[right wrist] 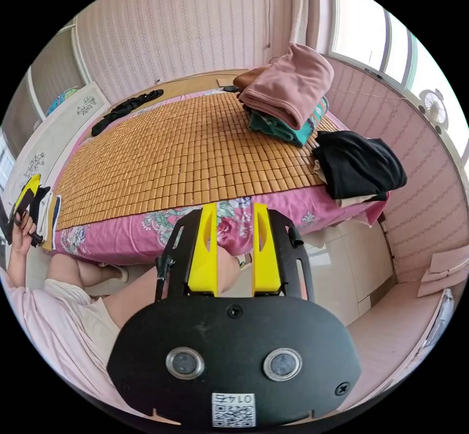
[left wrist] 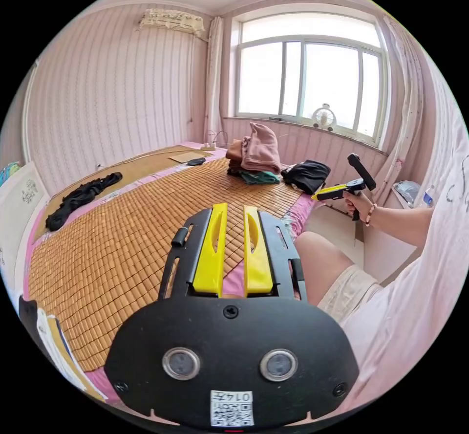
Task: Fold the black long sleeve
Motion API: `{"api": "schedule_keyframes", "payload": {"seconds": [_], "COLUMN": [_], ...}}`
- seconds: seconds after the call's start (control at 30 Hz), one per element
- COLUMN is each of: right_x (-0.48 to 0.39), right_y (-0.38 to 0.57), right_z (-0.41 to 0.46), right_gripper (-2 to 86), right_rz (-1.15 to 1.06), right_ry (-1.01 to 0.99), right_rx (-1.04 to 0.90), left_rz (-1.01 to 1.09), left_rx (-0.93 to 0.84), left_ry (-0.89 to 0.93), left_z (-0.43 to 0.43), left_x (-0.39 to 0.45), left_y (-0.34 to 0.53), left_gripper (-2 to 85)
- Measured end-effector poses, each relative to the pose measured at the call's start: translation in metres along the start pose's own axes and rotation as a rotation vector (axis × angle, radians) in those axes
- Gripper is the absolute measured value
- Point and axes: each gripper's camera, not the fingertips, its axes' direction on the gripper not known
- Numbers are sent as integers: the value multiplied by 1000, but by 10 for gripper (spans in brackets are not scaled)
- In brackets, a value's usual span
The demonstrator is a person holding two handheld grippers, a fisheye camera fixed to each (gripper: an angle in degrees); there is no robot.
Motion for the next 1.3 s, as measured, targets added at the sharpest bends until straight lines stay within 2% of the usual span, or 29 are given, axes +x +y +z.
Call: {"api": "schedule_keyframes", "payload": {"seconds": [0.17,0.37,0.57,0.77,0.93,1.03,1.13,1.3], "right_x": [84,155,214,262,312,356,401,451], "right_y": [-37,-92,-142,-196,-208,-195,-178,-136], "right_z": [-14,-25,-27,-17,-8,-25,-64,-124], "right_gripper": [116,116,115,138,114,15,-2,-4], "right_rz": [78,114,87,-2,51,118,163,214], "right_ry": [-21,-63,65,90,180,100,-86,-208], "right_rx": [15,40,-5,-19,-11,14,74,180], "left_rz": [109,244,270,326,226,230,261,314], "left_rx": [-49,-171,-216,-260,-331,-374,-398,-463], "left_ry": [181,291,307,320,323,326,306,313], "left_z": [91,210,321,459,584,645,689,746], "left_x": [49,103,146,188,216,236,258,300], "left_y": [-65,-143,-212,-293,-357,-385,-403,-421], "left_gripper": [69,81,79,82,83,82,89,70]}}
